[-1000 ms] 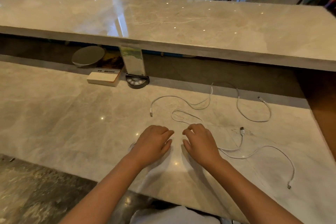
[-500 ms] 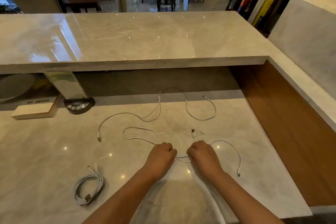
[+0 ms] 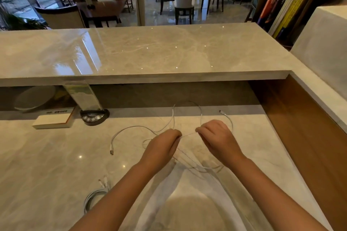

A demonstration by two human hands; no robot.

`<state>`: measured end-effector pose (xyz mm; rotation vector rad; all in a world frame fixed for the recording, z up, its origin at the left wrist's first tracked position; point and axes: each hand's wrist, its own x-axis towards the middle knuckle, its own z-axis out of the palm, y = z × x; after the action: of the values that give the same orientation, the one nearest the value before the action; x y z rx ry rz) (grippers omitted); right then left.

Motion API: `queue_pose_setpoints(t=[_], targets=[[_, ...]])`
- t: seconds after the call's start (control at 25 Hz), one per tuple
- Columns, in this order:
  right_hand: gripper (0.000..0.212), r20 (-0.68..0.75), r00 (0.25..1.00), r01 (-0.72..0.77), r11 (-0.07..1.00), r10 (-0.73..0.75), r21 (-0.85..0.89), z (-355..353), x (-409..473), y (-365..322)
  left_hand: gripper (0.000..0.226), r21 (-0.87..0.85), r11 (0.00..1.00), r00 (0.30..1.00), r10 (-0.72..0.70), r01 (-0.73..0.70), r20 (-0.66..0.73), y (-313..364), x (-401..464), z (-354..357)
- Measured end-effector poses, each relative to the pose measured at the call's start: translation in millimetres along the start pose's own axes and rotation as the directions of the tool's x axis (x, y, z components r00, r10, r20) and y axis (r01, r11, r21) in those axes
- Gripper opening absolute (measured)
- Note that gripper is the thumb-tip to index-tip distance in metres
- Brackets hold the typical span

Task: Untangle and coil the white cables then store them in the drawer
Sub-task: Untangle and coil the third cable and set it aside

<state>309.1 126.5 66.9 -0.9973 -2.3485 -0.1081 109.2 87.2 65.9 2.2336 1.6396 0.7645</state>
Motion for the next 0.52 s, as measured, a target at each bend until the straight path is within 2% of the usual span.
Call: queue_pose_setpoints(t=[0.08, 0.2, 0.32, 0.44, 0.52], targets=[[0.011, -0.077, 0.997, 0.023, 1.0, -0.022, 0.016, -19.8, 19.5, 0.0, 0.017, -0.073, 0.997, 1.0, -0.015, 0.015, -0.006, 8.1, 11.7, -20.9], [0.026, -0.134, 0.991, 0.003, 0.997, 0.007, 0.073, -38.2, 39.6, 4.2, 0.015, -0.224, 0.96, 0.976, -0.129, 0.166, 0.173, 12.4, 23.2, -45.4], [0.021, -0.223, 0.972, -0.052, 0.994, 0.072, 0.092, -51.8, 49.8, 16.2, 0.017, -0.23, 0.943, 0.94, -0.168, 0.241, 0.297, 4.1, 21.4, -57.8], [0.012, -0.235, 0.961, -0.141, 0.99, 0.143, 0.025, -67.3, 49.5, 35.3, 0.016, -0.245, 0.932, 0.94, -0.197, 0.268, 0.279, -8.1, 13.1, -66.3], [0.012, -0.201, 0.965, -0.193, 0.977, 0.17, -0.096, -72.8, 47.7, 42.5, 0.015, -0.168, 0.953, 0.946, -0.209, 0.254, 0.246, -15.9, 11.3, -73.3]])
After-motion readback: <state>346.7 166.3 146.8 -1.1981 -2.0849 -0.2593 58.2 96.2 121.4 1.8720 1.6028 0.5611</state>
